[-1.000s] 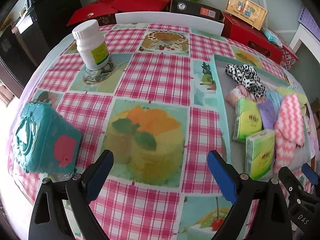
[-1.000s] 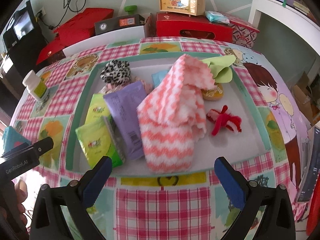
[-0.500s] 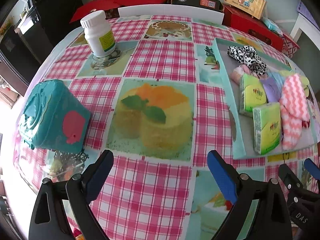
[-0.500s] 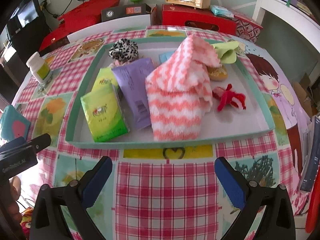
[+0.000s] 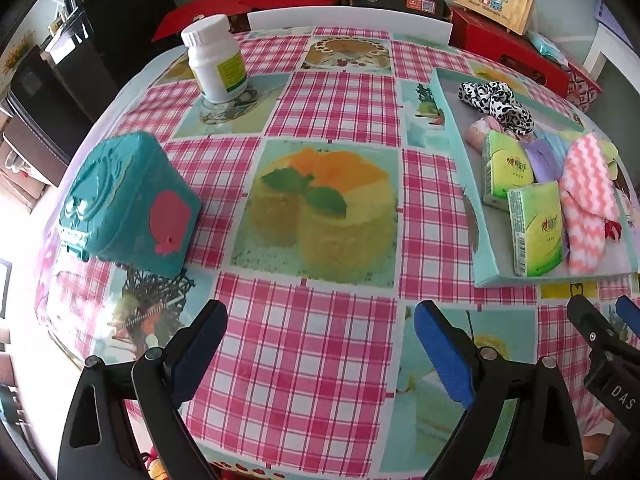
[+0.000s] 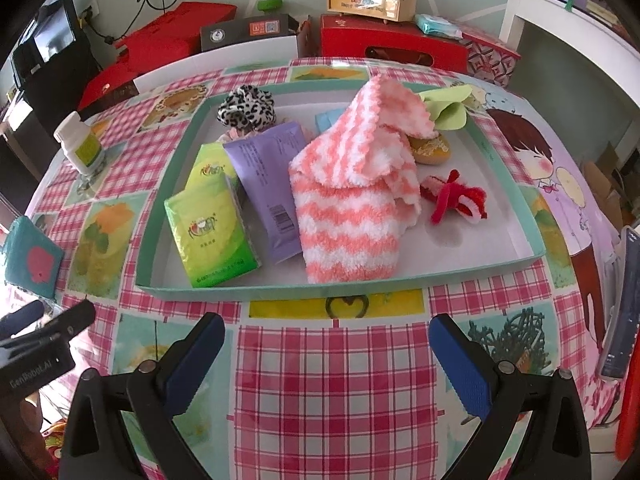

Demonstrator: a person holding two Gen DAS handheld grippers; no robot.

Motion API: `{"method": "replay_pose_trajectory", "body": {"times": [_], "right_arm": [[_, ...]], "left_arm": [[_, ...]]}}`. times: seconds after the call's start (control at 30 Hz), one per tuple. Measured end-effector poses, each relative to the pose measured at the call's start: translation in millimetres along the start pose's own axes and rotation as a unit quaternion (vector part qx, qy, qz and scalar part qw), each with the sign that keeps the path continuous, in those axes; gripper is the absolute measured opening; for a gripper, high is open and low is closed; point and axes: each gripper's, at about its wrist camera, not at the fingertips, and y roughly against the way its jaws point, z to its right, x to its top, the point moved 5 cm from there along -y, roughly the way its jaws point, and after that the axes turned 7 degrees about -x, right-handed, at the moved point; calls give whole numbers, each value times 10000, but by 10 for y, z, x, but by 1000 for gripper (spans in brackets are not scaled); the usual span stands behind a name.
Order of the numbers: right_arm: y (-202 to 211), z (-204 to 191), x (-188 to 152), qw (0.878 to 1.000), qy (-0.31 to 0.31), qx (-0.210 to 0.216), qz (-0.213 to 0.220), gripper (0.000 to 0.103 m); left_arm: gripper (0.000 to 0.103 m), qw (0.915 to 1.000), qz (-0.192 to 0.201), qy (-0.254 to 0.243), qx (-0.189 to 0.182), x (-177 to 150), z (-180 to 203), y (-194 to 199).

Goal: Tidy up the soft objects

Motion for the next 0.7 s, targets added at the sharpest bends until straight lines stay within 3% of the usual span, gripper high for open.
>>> {"method": "replay_pose_trajectory", "body": {"times": [0.7], "right_arm": [[-102,-121,10,9999,111,90,15,103]], "left_arm": [[95,9999,71,63,44,83,-56,-19]]}}
